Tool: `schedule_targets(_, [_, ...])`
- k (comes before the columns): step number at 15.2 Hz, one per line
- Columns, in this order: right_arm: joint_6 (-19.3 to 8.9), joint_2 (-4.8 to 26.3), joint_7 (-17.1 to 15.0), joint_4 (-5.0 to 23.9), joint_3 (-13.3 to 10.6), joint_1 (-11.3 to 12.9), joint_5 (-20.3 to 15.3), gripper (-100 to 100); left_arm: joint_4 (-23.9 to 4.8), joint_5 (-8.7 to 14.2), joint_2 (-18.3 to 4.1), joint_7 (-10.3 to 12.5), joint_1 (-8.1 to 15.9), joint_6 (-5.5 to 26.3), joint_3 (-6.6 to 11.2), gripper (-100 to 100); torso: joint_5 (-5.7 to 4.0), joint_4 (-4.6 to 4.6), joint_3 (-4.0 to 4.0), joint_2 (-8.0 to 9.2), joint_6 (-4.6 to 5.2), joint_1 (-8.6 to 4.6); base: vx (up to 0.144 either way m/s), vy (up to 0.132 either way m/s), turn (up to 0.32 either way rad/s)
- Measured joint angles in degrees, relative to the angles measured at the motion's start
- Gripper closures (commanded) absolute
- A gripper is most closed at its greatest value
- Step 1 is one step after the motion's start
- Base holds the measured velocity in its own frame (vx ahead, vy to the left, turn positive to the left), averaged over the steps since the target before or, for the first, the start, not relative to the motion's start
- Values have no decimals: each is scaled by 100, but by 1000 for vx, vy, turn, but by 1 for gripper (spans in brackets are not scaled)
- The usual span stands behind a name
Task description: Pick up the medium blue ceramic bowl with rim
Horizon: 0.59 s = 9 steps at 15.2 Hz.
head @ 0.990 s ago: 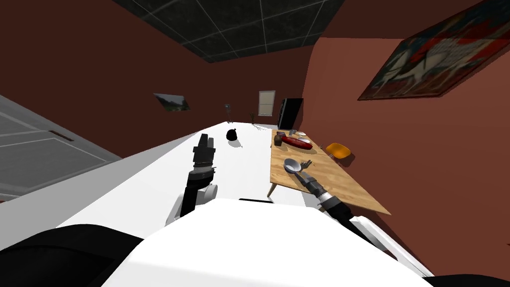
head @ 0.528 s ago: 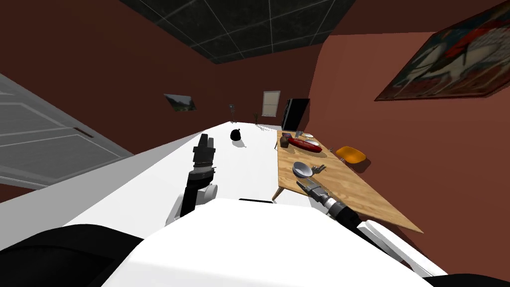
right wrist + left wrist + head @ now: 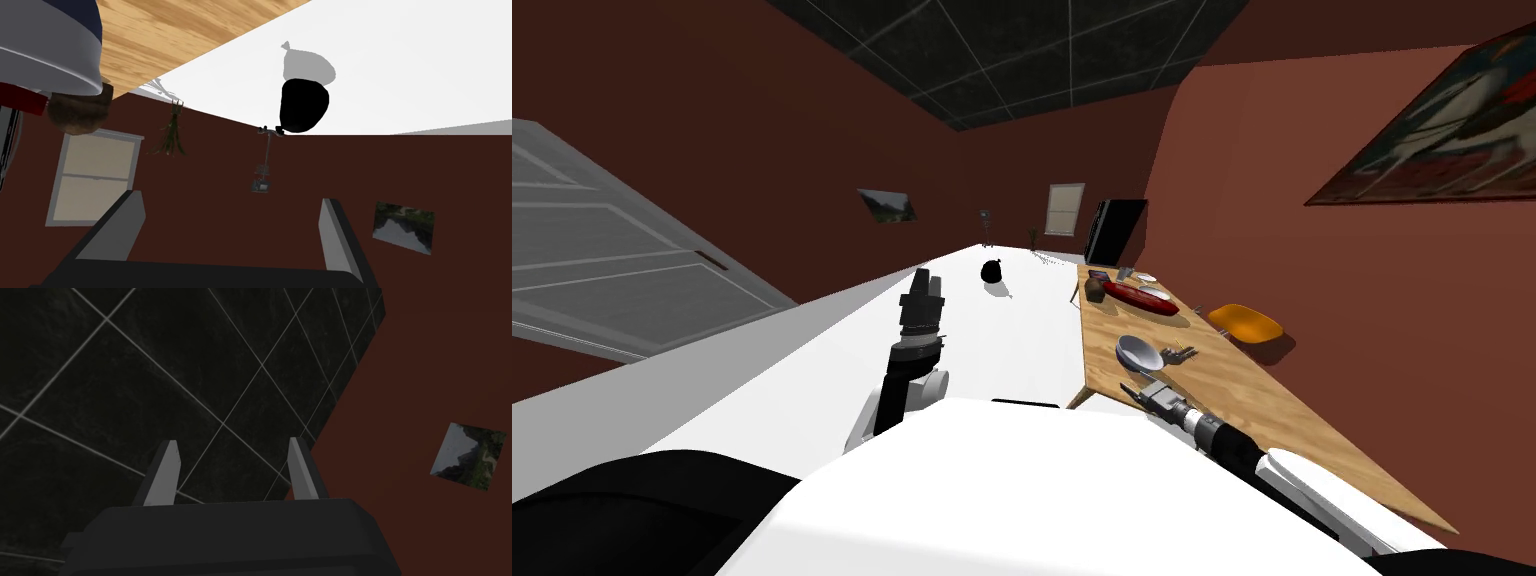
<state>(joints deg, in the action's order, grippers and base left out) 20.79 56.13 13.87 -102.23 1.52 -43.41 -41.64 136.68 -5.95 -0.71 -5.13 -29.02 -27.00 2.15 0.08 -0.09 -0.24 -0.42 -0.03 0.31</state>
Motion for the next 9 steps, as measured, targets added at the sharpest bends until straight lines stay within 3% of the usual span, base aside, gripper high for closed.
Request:
schedule_targets(5, [-90,497,155,314,-147,-184,-562,-100,0,0,0,0,0,0,0,0,-2,-2,-4,-6,1,-10,139,42,82])
schedule_targets(9, [-171,954,222,571,-307,-287,-982,-100,0,0,-1,0,0,0,1,0,-8,-2,-5,-8,1,-36,140,-10,79])
